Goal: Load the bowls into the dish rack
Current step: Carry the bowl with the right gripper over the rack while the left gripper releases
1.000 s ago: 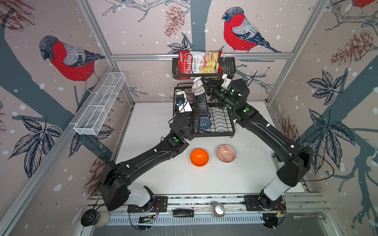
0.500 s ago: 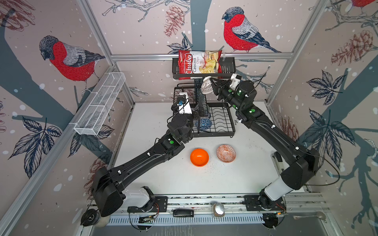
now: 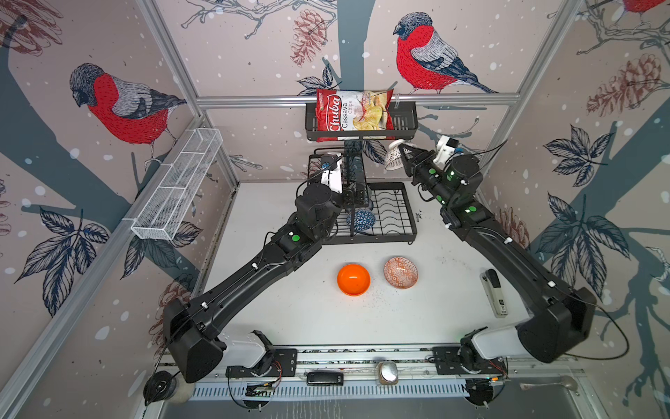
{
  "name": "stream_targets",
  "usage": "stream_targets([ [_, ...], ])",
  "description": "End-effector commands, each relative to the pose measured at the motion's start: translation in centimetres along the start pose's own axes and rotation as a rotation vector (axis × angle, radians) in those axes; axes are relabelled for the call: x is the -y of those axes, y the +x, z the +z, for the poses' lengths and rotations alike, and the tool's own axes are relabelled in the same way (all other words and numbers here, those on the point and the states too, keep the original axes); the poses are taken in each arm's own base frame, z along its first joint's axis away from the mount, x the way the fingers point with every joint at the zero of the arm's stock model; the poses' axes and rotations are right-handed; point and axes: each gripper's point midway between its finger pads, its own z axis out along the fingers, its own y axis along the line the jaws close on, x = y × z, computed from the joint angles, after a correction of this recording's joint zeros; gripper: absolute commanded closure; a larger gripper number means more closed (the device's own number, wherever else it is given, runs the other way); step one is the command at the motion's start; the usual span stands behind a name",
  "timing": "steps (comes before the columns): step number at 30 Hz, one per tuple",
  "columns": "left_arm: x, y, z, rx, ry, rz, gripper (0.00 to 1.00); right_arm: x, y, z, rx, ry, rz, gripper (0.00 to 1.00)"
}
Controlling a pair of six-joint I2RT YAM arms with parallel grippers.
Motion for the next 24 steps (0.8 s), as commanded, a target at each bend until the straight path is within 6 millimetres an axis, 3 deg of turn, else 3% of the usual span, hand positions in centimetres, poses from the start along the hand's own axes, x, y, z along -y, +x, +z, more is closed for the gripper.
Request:
stream_targets([
  [1, 0.4, 1.2, -0.4, -0.054, 0.043, 0.017, 0.02, -0.8, -1.1, -1.5, 0.056, -0.065, -0.137, 1.0],
  [5, 0.5, 2.5, -0.8, -0.084, 0.07, 0.035, 0.02, 1.9, -1.2, -3.1, 0.079, -0.064, -0.17, 1.0],
  [10, 0.5, 4.1, -0.7, -0.13, 0.079, 0.091, 0.02, 5.1, -0.8, -3.5, 0.081, -0.053, -0.212, 1.0],
  [16, 1.4, 5.7, -0.4, -0.188, 0.13, 0.159, 0.02, 8.9, -0.5, -2.3, 0.069, -0.027, -0.271, 1.0],
  [24, 2.3, 5.0, 2.0, -0.24, 0.124, 0.223, 0.02, 13.0, 0.0, 0.6, 0.075, -0.055, -0.252, 1.0],
])
